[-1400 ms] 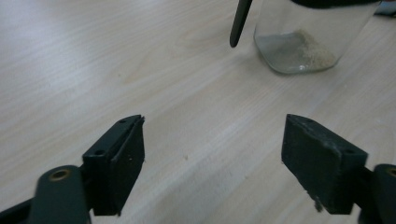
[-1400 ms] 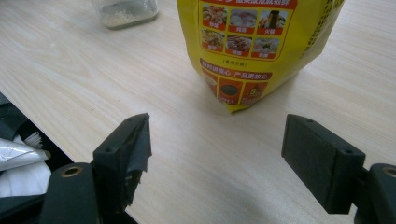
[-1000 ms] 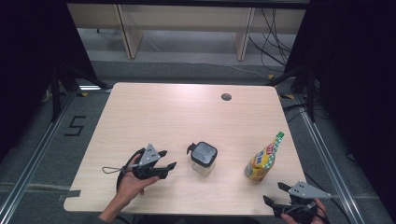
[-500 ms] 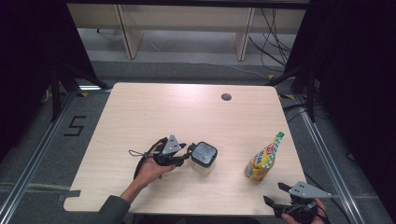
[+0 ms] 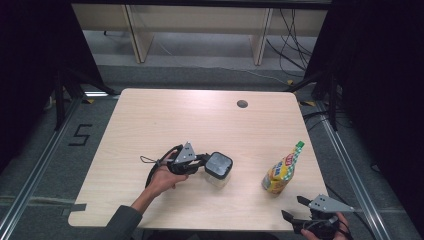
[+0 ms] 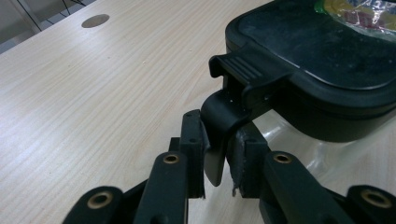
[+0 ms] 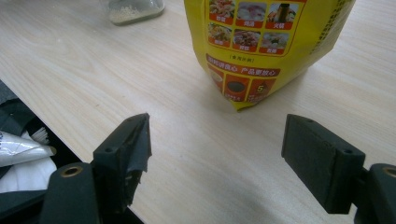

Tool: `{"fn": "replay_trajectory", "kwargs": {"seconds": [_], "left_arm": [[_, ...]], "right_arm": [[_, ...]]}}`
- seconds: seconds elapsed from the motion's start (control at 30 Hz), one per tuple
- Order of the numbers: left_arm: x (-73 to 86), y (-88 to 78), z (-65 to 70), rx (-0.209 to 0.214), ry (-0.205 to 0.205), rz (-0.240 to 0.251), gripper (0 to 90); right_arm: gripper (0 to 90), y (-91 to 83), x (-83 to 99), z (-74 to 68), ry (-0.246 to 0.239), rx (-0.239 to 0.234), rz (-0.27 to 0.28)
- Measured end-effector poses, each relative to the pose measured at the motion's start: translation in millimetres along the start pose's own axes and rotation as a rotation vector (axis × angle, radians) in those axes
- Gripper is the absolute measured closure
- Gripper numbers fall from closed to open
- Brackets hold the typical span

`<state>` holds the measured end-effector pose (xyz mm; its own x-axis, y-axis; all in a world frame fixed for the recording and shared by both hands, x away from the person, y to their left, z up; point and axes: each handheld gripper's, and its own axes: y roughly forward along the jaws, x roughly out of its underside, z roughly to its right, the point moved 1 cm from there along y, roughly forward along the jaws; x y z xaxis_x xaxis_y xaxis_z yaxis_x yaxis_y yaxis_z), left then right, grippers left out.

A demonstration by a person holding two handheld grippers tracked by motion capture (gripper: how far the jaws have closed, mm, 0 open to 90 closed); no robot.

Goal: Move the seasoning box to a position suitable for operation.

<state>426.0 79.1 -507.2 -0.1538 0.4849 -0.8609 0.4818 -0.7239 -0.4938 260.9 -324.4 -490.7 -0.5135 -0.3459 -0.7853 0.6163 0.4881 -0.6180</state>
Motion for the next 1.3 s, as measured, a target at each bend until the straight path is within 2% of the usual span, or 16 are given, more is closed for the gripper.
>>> {"fn": "replay_trajectory", "kwargs": {"seconds": [0.07, 0.1, 0.23, 0.27, 0.3, 0.33, 0.43, 0.57, 0.7, 0.77, 0.8, 0.97, 1.03, 1.13, 1.17, 1.3], "left_arm": [[0.6, -1.0, -0.2, 0.003, 0.016, 0.005, 77.2], [0.6, -3.7, 0.9, 0.011, 0.006, -0.014, 77.0], [1.9, -8.9, 6.1, 0.019, -0.006, -0.012, 76.5], [2.8, -12.6, 8.9, 0.025, -0.029, -0.023, 75.8], [3.6, -15.6, 9.4, 0.031, -0.007, -0.027, 75.5], [3.6, -15.6, 9.4, 0.031, -0.007, -0.027, 75.4], [8.1, -25.2, 16.6, 0.032, -0.052, -0.029, 74.7], [10.1, -32.8, 22.8, 0.051, -0.049, -0.036, 73.7], [12.2, -41.8, 30.5, 0.069, -0.039, -0.042, 69.0], [11.5, -41.9, 31.1, 0.065, -0.045, -0.044, 68.3], [10.9, -40.3, 31.3, 0.069, -0.059, -0.034, 68.6], [12.2, -42.3, 32.9, 0.075, -0.04, -0.03, 72.6], [12.3, -43.1, 34.3, 0.076, -0.028, -0.03, 72.6], [11.7, -44.4, 39.9, 0.097, -0.033, -0.027, 72.6], [11.3, -44.1, 41.9, 0.098, -0.039, -0.018, 72.7], [11.5, -44.7, 49.7, 0.116, -0.025, -0.021, 72.7]], "right_arm": [[24.9, 0.4, 0.2, -1.3, 0.018, -0.006, -0.016], [24.9, 0.5, 0.3, -0.9, 0.017, -0.012, -0.021], [24.9, 1.1, -0.1, 0.7, -0.008, -0.01, -0.007], [24.9, 0.5, 0.5, -1.7, 0.025, -0.007, -0.019], [24.9, 0.7, 0.2, 0.9, -0.012, 0.005, -0.007], [24.9, 0.7, 0.2, 0.9, -0.012, 0.005, -0.007], [24.9, 0.8, -0.1, 0.6, -0.006, -0.01, -0.007], [24.9, 1.2, -0.1, 0.7, -0.007, -0.01, -0.007], [24.9, 0.5, 0.3, -1.9, 0.028, -0.012, -0.023], [24.9, 0.7, 0.2, -2.1, 0.031, -0.008, -0.019], [24.9, 1.5, -0.2, -0.7, 0.007, -0.013, -0.011], [24.9, 0.5, 0.0, -3.5, 0.034, -0.011, -0.018], [25.0, 0.7, 0.2, -3.2, 0.034, -0.013, -0.02], [25.0, 1.7, -0.3, -0.5, -0.002, -0.011, -0.007], [25.0, 1.0, 0.0, -3.3, 0.024, -0.012, -0.014], [25.0, 1.2, -0.3, -2.8, 0.015, -0.014, -0.011]]}}
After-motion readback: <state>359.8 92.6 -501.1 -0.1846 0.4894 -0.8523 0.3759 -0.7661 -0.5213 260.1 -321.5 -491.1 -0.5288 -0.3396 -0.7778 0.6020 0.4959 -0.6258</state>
